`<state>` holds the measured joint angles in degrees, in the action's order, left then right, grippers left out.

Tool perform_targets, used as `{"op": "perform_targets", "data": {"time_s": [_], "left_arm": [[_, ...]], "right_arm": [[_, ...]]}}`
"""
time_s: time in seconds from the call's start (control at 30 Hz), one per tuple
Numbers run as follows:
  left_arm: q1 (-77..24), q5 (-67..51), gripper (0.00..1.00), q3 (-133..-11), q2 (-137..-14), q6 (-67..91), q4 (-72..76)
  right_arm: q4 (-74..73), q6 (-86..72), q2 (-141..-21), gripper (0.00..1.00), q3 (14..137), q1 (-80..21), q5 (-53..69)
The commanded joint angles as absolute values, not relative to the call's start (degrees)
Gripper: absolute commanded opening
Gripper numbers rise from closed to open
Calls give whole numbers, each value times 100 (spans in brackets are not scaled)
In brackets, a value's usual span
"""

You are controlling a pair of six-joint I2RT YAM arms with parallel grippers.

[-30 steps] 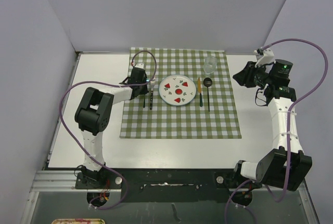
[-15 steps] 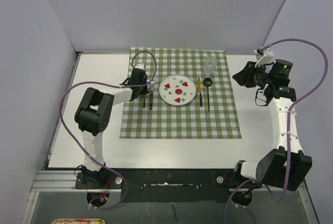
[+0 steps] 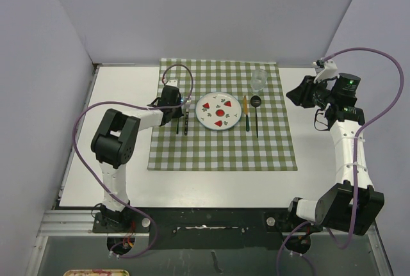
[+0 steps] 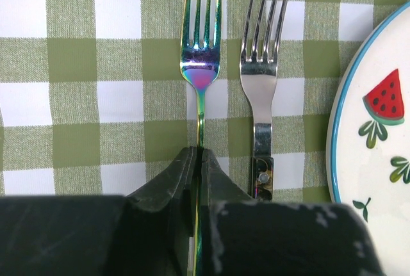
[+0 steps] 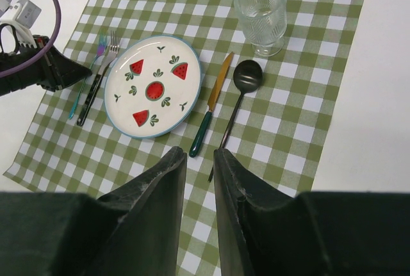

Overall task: Set the dinner table for one person
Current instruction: Adjust the utensils at the center of the board.

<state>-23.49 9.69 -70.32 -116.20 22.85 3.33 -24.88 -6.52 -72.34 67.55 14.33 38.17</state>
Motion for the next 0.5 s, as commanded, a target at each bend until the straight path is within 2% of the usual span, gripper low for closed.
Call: {"op": "perform_targets", "data": {"time_s": [0.0, 0.47], "left_arm": [[-2477, 924, 0, -6830, -11187, 2244, 13], [-2483, 959, 2, -6908, -11274, 2204, -44]], "right_arm": [[-2206, -686, -7172, 25, 6891, 1487, 3935], [-2207, -712, -7141, 26, 6891, 1481, 3981]]}}
